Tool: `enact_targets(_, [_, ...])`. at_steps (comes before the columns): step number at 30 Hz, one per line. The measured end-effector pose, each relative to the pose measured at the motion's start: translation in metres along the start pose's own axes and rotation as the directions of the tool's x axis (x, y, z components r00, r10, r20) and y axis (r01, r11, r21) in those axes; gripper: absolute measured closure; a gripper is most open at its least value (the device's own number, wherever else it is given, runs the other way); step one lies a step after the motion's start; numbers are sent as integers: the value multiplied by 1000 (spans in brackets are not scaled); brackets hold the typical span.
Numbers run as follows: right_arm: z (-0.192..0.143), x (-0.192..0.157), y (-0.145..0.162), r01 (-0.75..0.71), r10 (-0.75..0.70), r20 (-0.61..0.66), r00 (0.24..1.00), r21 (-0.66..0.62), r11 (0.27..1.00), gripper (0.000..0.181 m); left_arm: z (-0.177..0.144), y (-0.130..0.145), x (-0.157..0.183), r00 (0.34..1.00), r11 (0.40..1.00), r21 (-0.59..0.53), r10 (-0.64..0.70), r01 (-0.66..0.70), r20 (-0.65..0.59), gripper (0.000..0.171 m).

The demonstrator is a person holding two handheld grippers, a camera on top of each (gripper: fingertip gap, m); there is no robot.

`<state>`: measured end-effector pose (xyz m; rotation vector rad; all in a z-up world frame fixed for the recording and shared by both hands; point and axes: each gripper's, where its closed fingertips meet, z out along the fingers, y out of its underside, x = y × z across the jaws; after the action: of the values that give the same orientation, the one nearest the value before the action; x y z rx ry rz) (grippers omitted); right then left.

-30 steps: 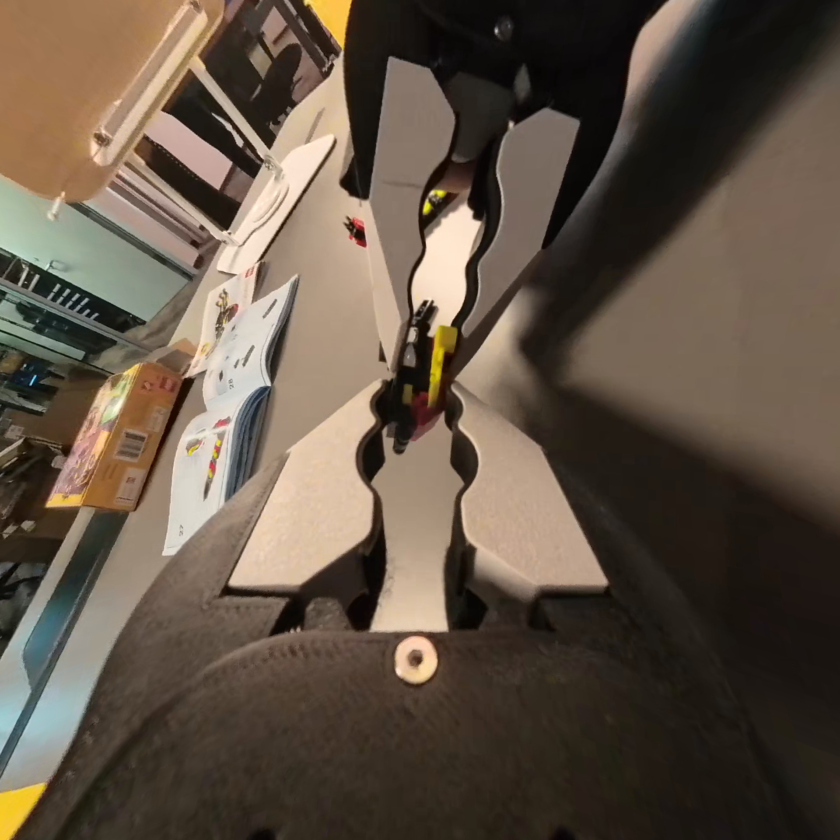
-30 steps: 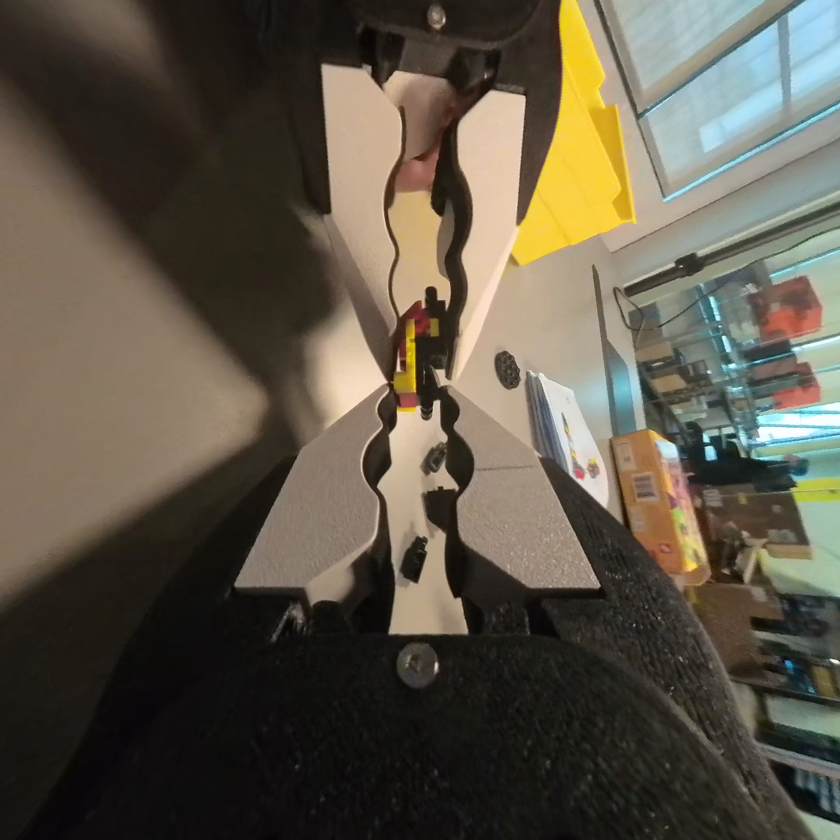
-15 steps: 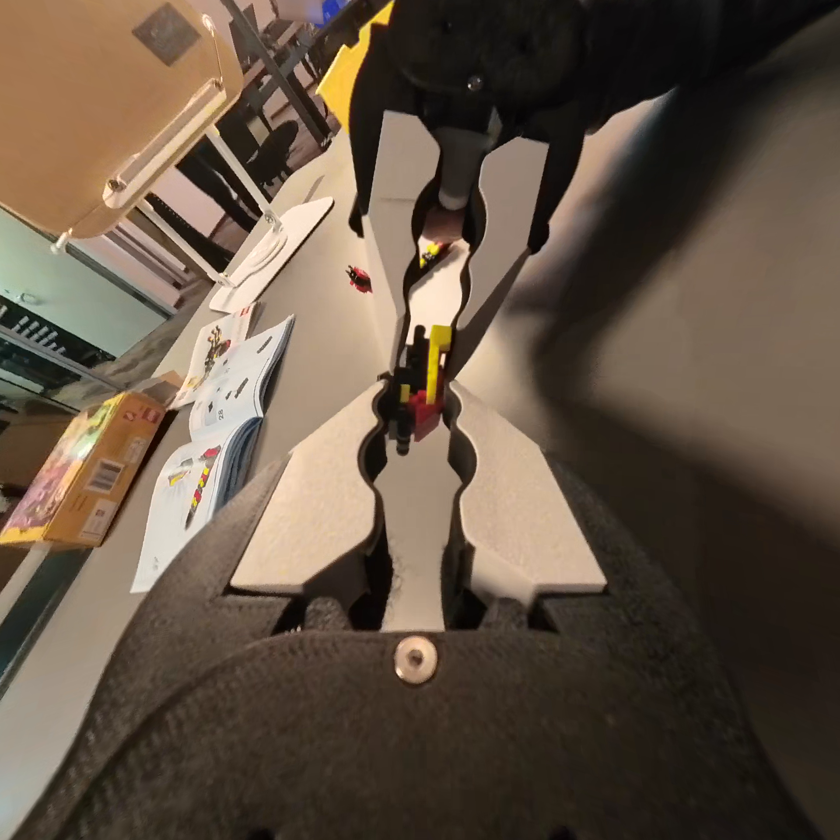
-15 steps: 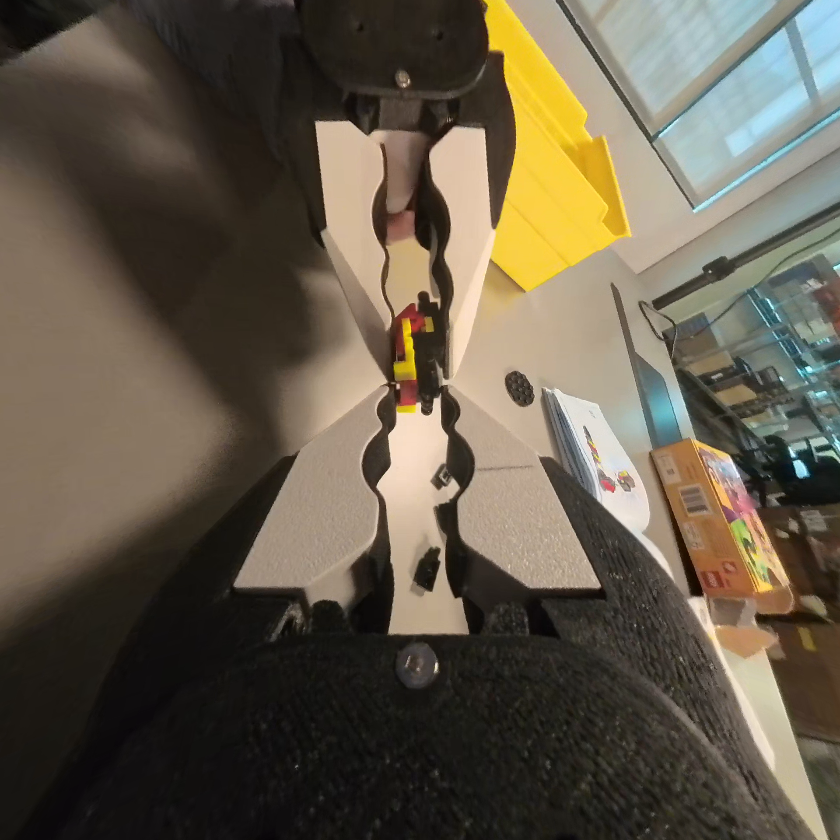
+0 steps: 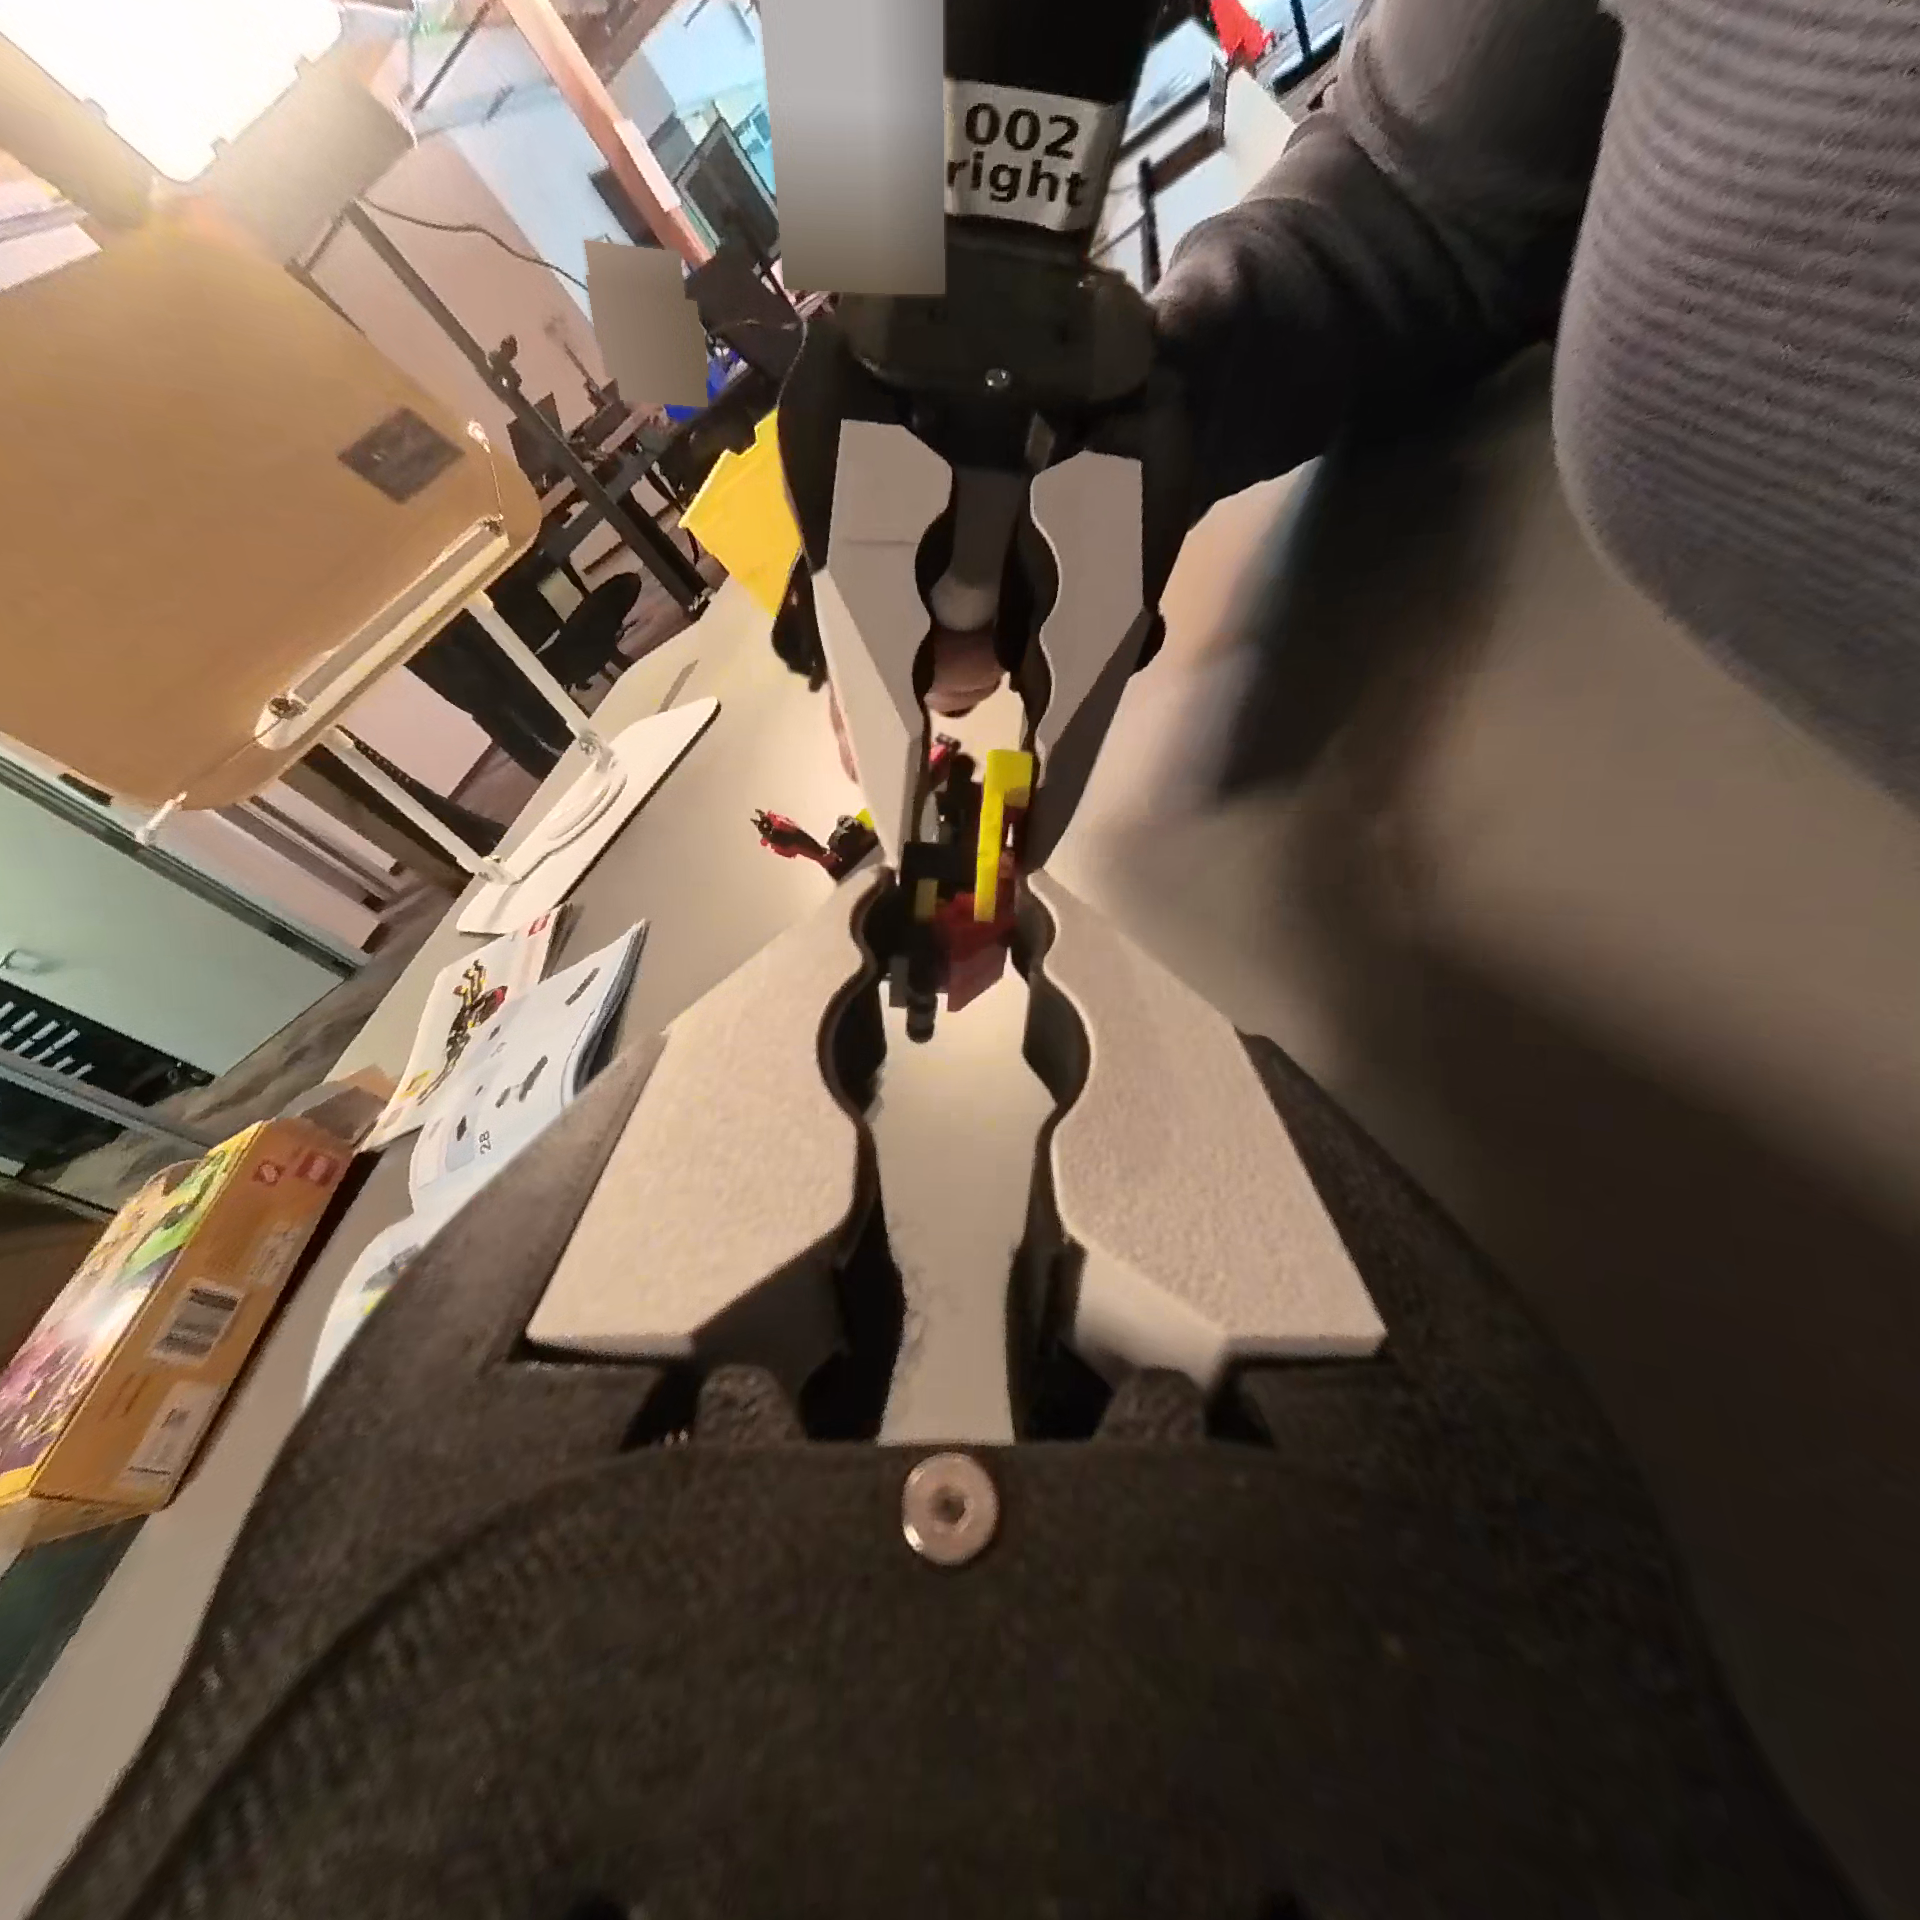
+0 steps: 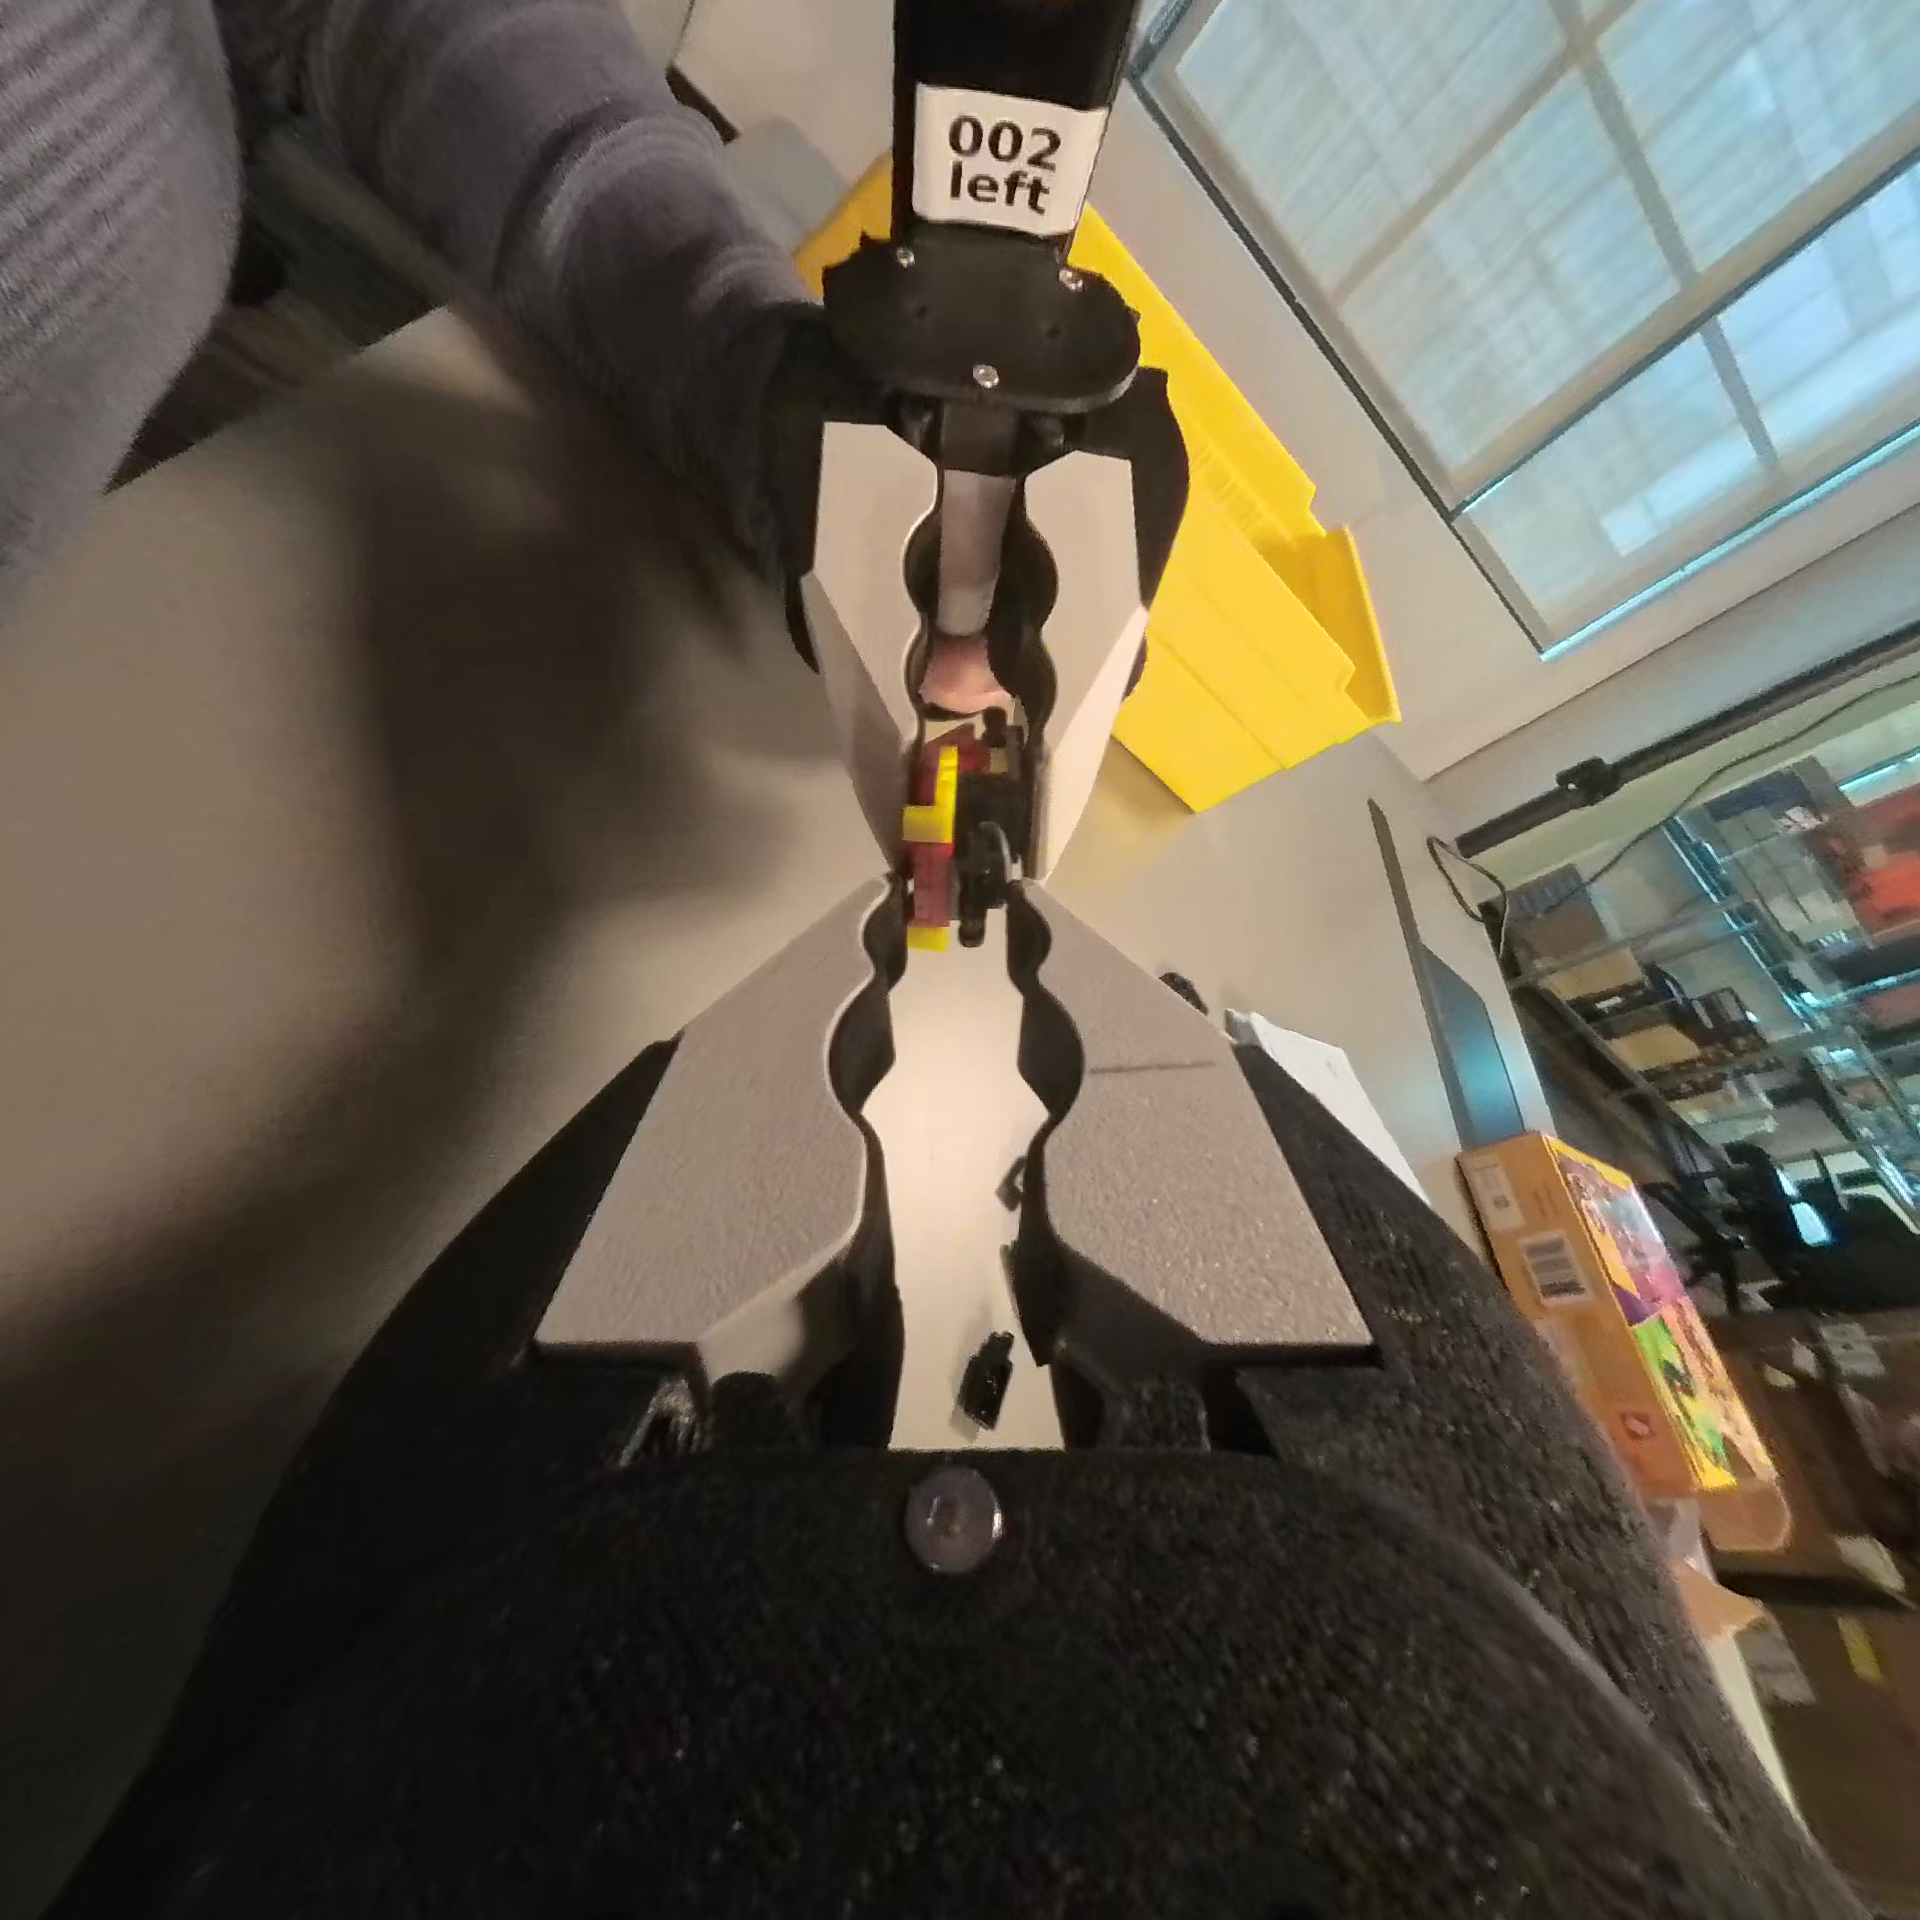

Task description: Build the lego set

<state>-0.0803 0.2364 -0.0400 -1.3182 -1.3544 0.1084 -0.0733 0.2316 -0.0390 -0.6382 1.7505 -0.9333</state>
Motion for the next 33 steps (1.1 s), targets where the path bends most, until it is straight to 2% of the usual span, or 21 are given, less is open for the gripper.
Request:
enact_targets(7, [-3,-2,-4,29,-29,-40,999,-5,1000,165,0,-5,4,1000,999,32,1,-1,-15,151])
enact_targets(13, [-6,2,-8,111,-111,-119,987,-4,994,162,-1,-9,2,997,995,75,-65,67,-28,152])
enact_targets(33, [-7,-4,-11,93,-93,-83,992,0,996,162,-2,-14,8,999,995,96,-3,6,-32,152])
